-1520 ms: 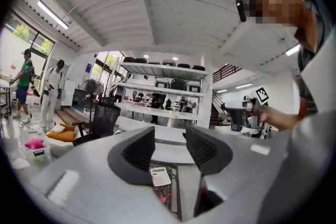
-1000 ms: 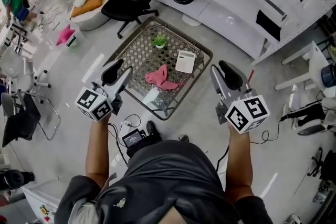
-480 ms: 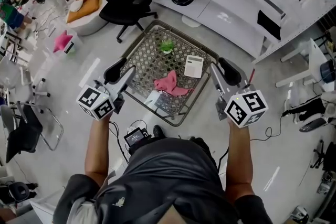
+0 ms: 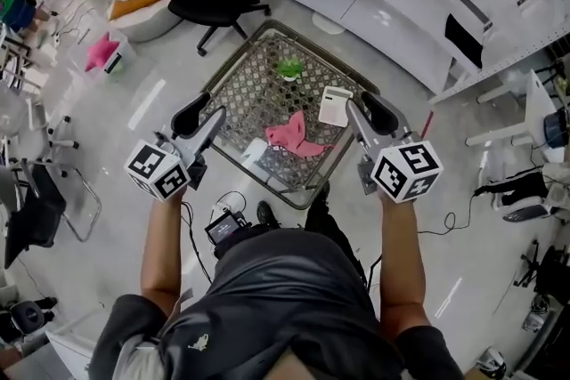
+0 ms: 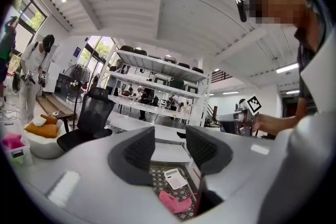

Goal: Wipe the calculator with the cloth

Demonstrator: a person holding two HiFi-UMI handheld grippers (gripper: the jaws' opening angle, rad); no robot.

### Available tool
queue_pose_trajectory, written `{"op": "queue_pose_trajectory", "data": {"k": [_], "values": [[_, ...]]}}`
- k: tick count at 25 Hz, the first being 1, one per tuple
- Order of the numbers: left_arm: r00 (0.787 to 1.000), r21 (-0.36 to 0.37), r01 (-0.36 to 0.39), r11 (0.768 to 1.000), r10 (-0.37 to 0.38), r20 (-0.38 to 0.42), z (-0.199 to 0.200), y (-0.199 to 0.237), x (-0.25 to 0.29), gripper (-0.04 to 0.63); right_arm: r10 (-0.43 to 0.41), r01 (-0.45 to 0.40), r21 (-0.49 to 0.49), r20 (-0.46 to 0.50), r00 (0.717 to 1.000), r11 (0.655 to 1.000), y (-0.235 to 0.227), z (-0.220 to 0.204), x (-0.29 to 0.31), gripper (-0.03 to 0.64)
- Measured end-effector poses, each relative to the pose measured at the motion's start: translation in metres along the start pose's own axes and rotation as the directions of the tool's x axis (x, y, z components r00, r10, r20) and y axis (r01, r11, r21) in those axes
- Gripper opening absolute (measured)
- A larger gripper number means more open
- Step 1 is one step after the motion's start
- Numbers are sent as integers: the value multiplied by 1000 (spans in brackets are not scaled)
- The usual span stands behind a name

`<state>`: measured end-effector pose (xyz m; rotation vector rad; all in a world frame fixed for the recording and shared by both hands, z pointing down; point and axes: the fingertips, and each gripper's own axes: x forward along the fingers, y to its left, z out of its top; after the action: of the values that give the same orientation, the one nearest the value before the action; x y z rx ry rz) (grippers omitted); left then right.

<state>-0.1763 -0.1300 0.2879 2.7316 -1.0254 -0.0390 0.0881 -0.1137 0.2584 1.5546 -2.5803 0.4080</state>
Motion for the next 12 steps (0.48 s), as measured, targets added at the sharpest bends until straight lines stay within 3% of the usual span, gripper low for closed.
{"op": "queue_pose_trajectory", "data": {"k": [7, 12], "values": [[994, -24, -109, 994, 109, 1, -8, 1, -11, 221, 84, -83, 14, -111, 990, 996, -15, -46, 47, 124], [981, -52, -195, 979, 195, -17, -22, 26, -30, 221, 139, -132, 48, -199, 970, 990, -13, -83, 96, 138]]}}
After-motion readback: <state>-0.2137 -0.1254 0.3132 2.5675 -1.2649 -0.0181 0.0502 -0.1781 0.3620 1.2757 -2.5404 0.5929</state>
